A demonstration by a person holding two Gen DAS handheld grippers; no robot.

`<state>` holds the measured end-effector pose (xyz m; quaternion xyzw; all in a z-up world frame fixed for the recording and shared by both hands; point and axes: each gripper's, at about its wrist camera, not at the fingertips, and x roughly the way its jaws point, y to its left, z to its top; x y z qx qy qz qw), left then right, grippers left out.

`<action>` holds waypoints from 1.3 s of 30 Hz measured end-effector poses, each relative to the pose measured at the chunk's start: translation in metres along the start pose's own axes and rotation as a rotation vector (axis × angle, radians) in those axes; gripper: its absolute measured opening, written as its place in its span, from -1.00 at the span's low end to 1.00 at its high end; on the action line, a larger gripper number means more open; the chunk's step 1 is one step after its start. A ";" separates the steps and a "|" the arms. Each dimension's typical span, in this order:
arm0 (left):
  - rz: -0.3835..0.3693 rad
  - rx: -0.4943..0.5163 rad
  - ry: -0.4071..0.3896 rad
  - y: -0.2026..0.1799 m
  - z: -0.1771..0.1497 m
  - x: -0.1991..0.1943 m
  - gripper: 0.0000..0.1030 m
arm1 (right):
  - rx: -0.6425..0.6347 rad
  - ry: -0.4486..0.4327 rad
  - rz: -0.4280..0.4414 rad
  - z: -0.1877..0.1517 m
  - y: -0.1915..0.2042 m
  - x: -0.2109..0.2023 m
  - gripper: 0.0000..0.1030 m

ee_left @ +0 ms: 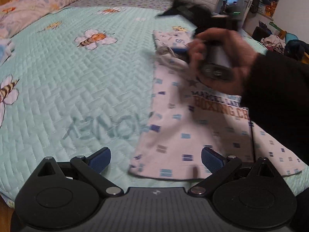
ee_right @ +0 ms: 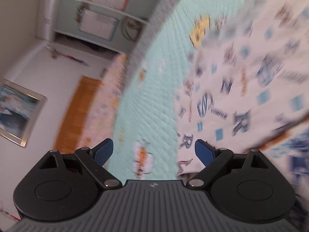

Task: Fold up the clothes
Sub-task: 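Press and straighten the folded garment edge with the right gripper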

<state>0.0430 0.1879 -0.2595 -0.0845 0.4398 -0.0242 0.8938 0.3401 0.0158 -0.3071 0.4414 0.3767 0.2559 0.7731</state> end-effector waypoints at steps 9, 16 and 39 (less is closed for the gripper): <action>-0.035 -0.089 -0.010 0.025 0.004 0.003 0.95 | -0.153 0.050 0.002 -0.017 0.027 0.014 0.97; 0.032 -0.052 -0.049 0.022 -0.002 0.007 0.96 | -0.230 0.136 -0.040 -0.034 0.040 0.039 0.98; 0.083 0.014 -0.057 0.000 -0.019 0.008 0.96 | -0.200 0.013 -0.143 0.032 -0.017 -0.026 1.00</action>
